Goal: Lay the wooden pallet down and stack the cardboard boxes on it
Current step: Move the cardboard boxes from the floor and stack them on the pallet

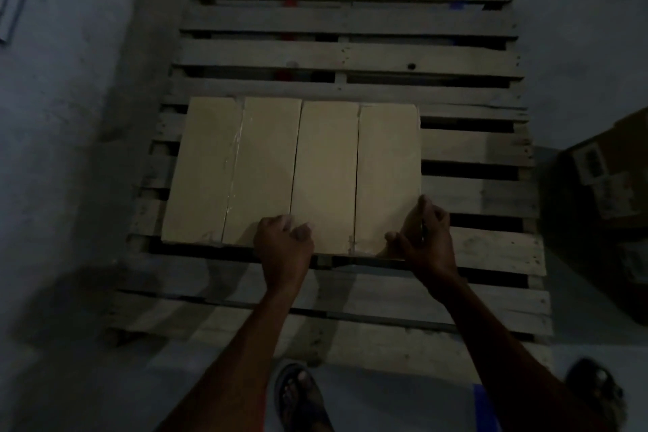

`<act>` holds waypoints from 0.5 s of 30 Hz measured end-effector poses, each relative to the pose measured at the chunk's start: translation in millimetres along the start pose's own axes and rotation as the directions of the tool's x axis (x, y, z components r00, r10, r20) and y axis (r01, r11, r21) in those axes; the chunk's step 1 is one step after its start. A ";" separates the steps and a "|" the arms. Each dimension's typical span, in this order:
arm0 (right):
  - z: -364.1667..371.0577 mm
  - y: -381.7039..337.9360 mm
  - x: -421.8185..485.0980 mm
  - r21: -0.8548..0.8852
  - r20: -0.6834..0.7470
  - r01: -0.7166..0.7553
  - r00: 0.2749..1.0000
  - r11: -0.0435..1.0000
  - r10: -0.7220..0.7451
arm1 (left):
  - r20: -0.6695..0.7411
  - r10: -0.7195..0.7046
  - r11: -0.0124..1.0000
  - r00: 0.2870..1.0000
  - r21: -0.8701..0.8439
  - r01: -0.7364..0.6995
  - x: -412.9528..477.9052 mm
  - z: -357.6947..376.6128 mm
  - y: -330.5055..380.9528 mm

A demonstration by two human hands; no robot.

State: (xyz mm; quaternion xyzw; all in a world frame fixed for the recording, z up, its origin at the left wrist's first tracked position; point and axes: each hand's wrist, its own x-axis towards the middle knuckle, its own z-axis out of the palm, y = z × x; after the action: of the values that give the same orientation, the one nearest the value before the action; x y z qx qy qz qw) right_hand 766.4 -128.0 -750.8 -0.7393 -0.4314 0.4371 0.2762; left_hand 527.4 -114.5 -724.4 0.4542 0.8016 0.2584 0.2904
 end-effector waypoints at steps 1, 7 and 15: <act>0.2 -2.0 -0.5 -0.014 0.009 -0.004 1.000 1.000 0.004 | -0.002 0.030 0.999 1.000 0.027 -0.030 1.5 0.3 -4.3; 1.6 -9.3 -7.7 0.032 0.066 0.032 0.997 0.999 -0.034 | 0.152 0.378 0.862 0.913 0.303 -0.407 6.8 0.9 -17.0; 34.9 -0.9 -31.7 -0.633 0.199 0.337 0.941 0.697 -0.274 | 0.418 0.444 0.644 0.793 0.467 -0.606 2.4 20.8 -32.5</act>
State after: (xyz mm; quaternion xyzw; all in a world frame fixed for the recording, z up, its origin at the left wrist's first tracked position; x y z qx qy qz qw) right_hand 727.3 -154.3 -753.5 -0.6862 -0.6859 0.2374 0.0468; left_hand 522.1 -124.0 -761.5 0.7649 0.6255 0.0124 0.1538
